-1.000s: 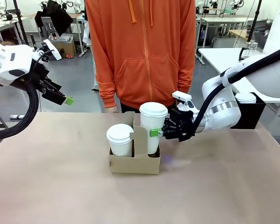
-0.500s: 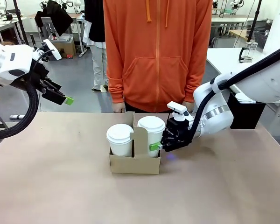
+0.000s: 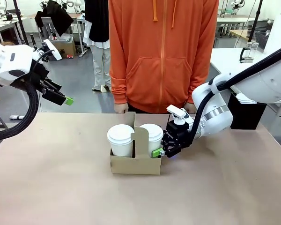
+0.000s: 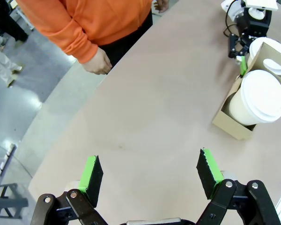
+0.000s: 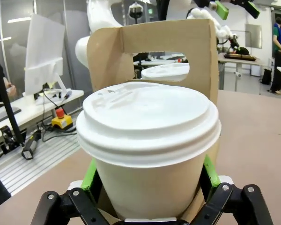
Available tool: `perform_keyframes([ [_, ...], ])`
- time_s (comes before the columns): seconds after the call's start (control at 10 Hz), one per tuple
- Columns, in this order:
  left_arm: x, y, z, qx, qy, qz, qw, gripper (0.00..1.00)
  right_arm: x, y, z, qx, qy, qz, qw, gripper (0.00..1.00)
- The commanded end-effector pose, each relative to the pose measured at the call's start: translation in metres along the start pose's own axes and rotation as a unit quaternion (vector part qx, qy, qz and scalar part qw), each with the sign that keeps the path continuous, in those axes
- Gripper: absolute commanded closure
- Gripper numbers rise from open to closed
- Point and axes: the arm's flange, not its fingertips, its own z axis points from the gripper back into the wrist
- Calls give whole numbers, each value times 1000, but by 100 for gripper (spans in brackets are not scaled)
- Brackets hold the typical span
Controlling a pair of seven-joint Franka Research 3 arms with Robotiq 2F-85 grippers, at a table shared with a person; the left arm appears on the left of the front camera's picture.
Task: Pour a drink into a cup and package it in a carrier.
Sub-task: Insert the held 600 ml Paper Cup into the Cup Carrier.
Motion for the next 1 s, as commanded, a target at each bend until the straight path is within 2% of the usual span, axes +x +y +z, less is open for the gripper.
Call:
perform_keyframes([
  [0.0,0,0,-1,-2,0,4,1000,0,9,5,1,-2,32,26,999,0],
  [0.3,0,0,-1,-2,0,4,1000,0,27,14,30,-44,38,51,997,0],
  [0.6,0,0,-1,-2,0,4,1000,0,40,26,61,-72,61,42,995,0],
  [0.8,0,0,-1,-2,0,4,1000,0,51,37,90,-125,84,16,988,0],
  [0.9,0,0,-1,-2,0,4,1000,0,64,54,113,-181,102,-20,978,0],
])
